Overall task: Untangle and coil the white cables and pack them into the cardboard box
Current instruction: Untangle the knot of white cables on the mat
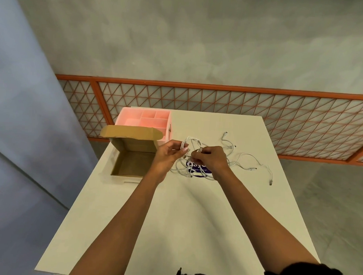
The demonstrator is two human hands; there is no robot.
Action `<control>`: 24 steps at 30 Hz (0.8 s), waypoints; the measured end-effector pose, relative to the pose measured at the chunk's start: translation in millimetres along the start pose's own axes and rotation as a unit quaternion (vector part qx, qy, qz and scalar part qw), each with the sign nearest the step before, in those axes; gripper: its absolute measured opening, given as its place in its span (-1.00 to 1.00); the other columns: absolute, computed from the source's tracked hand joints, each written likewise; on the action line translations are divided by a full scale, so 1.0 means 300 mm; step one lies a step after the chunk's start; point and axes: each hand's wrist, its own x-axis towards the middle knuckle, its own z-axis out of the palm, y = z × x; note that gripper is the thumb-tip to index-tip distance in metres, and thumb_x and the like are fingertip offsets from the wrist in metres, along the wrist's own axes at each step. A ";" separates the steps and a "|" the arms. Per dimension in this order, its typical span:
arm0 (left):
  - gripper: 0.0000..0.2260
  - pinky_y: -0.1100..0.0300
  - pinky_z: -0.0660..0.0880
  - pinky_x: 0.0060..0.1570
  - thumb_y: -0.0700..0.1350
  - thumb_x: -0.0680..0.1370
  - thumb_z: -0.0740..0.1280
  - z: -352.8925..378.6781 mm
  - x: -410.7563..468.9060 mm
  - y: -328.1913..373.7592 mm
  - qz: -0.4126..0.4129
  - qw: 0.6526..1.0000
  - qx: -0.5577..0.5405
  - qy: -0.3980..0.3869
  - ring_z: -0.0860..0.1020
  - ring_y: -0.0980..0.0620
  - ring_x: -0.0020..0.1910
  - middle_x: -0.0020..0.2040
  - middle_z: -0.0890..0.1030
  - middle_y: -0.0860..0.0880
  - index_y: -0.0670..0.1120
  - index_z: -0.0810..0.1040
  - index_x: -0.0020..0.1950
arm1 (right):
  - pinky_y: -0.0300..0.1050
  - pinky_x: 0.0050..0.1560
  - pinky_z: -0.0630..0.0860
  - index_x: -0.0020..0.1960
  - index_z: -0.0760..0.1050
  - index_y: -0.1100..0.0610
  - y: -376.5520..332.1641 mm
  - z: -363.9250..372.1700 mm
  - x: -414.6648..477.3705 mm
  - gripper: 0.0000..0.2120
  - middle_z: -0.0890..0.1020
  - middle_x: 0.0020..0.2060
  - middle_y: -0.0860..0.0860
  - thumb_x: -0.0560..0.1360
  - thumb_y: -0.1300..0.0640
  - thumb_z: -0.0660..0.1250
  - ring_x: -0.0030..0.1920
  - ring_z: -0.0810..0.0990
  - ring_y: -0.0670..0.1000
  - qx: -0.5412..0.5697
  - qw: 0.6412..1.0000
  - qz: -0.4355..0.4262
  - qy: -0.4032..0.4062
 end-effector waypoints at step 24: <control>-0.78 0.25 0.59 -0.19 -0.33 0.50 0.36 -0.139 -0.032 -0.126 -0.093 0.994 -0.023 0.060 0.64 0.05 -0.20 -0.13 0.64 -0.15 -0.32 0.52 0.13 | -0.30 -0.38 0.57 -0.24 0.53 0.28 0.114 0.129 0.033 -0.88 0.55 -0.40 0.11 0.48 0.30 0.39 -0.48 0.54 -0.09 0.012 0.996 0.059 -0.070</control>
